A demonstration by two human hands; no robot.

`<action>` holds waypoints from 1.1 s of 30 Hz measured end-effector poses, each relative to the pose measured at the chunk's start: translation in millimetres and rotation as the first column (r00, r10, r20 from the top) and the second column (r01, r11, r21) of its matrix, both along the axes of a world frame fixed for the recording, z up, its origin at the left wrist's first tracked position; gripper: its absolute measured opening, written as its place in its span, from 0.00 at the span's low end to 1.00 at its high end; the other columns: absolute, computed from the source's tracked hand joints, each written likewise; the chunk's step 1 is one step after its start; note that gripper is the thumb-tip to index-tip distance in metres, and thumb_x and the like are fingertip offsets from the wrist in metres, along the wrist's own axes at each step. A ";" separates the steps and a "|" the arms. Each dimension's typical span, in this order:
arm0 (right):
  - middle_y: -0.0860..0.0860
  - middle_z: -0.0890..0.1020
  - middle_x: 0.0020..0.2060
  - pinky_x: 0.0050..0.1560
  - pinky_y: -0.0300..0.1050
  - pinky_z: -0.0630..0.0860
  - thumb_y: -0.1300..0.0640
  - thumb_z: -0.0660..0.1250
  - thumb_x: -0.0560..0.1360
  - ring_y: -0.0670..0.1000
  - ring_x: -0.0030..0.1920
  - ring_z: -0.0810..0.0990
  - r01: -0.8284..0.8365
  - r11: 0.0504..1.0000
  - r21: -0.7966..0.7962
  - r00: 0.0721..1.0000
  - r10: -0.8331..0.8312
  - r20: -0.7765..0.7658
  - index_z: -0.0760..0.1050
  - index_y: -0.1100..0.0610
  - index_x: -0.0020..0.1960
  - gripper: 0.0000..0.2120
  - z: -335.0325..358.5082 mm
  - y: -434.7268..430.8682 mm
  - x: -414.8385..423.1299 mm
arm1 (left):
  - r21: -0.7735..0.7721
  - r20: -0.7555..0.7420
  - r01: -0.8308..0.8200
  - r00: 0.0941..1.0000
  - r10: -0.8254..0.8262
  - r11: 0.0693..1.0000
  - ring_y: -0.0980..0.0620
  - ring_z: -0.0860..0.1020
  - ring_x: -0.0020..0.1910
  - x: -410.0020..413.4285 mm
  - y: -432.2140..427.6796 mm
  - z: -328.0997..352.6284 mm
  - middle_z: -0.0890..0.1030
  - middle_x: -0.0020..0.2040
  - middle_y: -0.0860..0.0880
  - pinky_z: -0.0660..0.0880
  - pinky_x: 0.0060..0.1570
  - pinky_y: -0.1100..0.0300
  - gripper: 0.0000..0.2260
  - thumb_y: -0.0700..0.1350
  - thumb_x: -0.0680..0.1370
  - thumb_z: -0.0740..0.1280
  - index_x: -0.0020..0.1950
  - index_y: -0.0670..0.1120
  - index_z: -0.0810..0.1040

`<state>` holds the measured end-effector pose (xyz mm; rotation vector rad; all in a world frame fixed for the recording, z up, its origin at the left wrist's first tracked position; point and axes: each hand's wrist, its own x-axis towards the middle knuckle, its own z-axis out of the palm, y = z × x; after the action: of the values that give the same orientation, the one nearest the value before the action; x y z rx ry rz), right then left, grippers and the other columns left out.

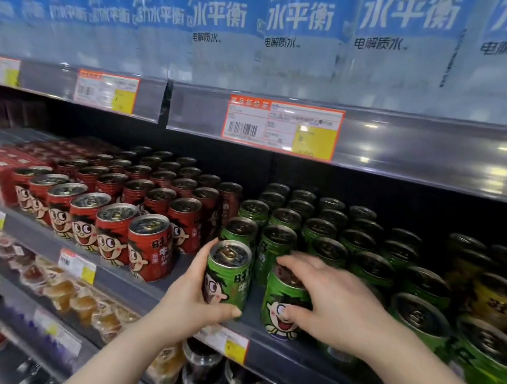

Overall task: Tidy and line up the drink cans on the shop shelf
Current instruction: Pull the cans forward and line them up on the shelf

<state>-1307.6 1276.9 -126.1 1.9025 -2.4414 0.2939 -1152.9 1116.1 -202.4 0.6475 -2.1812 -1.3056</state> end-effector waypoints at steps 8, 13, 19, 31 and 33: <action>0.37 0.61 0.72 0.66 0.42 0.67 0.41 0.67 0.70 0.45 0.69 0.66 0.057 0.998 -0.021 0.998 -0.057 0.036 0.51 0.38 0.72 0.37 7.0 -5.4 13.6 | -0.147 -0.013 0.008 1.000 -0.010 0.989 0.62 0.74 0.57 0.7 -6.4 0.1 0.75 0.58 0.63 0.72 0.58 0.59 0.39 0.52 0.60 0.75 0.60 0.75 0.55; 0.36 0.62 0.70 0.64 0.42 0.68 0.36 0.67 0.67 0.44 0.67 0.68 0.108 0.994 0.006 0.992 -0.109 0.065 0.55 0.38 0.72 0.38 8.8 -17.2 29.0 | -0.167 0.052 0.092 0.995 -0.085 0.982 0.67 0.71 0.58 2.9 -14.1 11.5 0.70 0.60 0.66 0.70 0.58 0.62 0.37 0.58 0.58 0.74 0.56 0.77 0.54; 0.44 0.77 0.53 0.54 0.40 0.71 0.42 0.65 0.72 0.47 0.54 0.76 0.363 0.909 -0.206 0.914 -0.304 0.269 0.75 0.45 0.58 0.16 28.3 -42.1 -13.2 | -0.330 0.062 0.095 0.995 -0.079 0.939 0.59 0.66 0.62 -7.1 -44.2 50.6 0.65 0.63 0.57 0.62 0.59 0.65 0.36 0.72 0.63 0.60 0.67 0.57 0.64; 0.52 0.73 0.66 0.57 0.40 0.70 0.38 0.69 0.68 0.52 0.63 0.73 0.397 0.902 0.169 0.905 -0.415 0.091 0.68 0.50 0.67 0.32 31.6 -94.8 -28.4 | -0.240 0.103 0.101 0.992 -0.078 0.965 0.51 0.74 0.59 -41.0 -83.6 67.3 0.74 0.61 0.49 0.70 0.60 0.59 0.26 0.55 0.67 0.73 0.63 0.54 0.73; 0.51 0.73 0.65 0.56 0.40 0.70 0.39 0.71 0.67 0.52 0.63 0.73 0.390 0.902 0.183 0.910 -0.408 0.074 0.68 0.50 0.67 0.32 32.3 -95.5 -27.1 | -0.108 0.148 0.211 0.970 -0.194 0.972 0.52 0.77 0.56 -49.2 -81.2 78.3 0.79 0.58 0.49 0.73 0.60 0.56 0.25 0.50 0.66 0.76 0.62 0.53 0.75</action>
<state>-1334.7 1181.4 -93.8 1.4064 -2.9334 0.1888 -1202.1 1034.9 -124.1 0.4882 -2.4729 -1.2454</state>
